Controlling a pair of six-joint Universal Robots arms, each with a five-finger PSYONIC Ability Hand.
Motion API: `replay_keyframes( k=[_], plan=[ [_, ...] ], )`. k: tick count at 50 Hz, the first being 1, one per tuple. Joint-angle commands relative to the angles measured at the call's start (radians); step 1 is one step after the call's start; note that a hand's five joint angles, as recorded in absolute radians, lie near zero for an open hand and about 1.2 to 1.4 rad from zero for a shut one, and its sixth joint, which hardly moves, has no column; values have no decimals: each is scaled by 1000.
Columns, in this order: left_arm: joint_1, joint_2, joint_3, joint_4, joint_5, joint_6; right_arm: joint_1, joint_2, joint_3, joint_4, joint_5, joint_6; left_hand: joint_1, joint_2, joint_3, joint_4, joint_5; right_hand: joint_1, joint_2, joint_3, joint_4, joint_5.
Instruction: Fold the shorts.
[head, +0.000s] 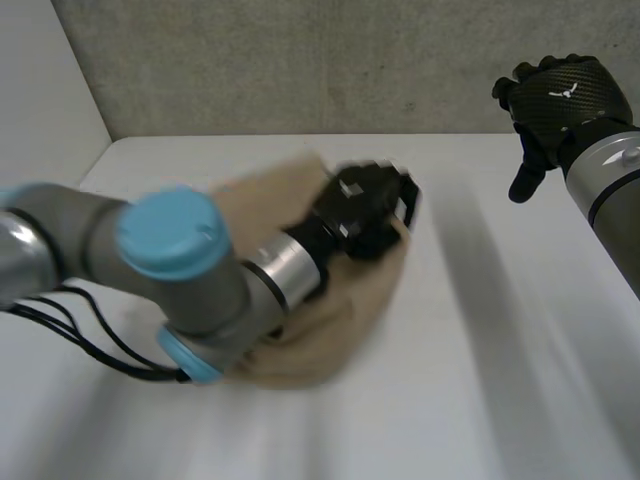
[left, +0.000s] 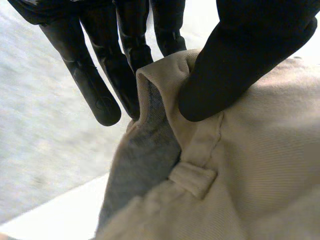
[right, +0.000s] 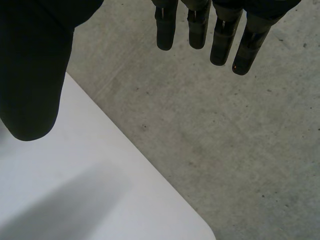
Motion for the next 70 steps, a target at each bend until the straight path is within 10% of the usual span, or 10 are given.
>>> replay_keyframes(
  k=[1, 3, 12, 25, 34, 51, 70],
  plan=[
    [-100, -87, 19, -9, 9, 89, -1, -16, 0, 0, -3, -1, -553, -621, -614, -616, -558, -30, -46, -39, -61, -72],
    [-117, -81, 12, -9, 3, 144, -2, -16, 1, 0, -6, -3, -953, -1021, -1014, -1015, -958, -30, -46, -39, -61, -72],
    [-42, 89, -47, -107, -166, 284, 2, -8, 26, 32, -52, -109, -957, -1025, -1017, -1019, -962, -30, -46, -39, -61, -72],
    [32, 330, -348, -398, -557, 292, 2, 25, 187, 244, -340, -340, -924, -993, -985, -987, -929, -30, -46, -39, -61, -72],
    [32, 437, -546, -437, -571, 286, -57, 81, 401, 121, -526, -422, -645, -714, -706, -708, -650, -30, -46, -39, -61, -72],
    [35, 444, -658, -412, -570, 221, -131, 156, 559, -77, -533, -501, -466, -534, -527, -529, -471, 112, 97, 103, 81, 71],
    [69, 246, -563, -208, -600, 227, -133, 205, 537, -270, -529, -448, -478, -546, -539, -541, -483, 952, 936, 942, 921, 910]
  ],
)
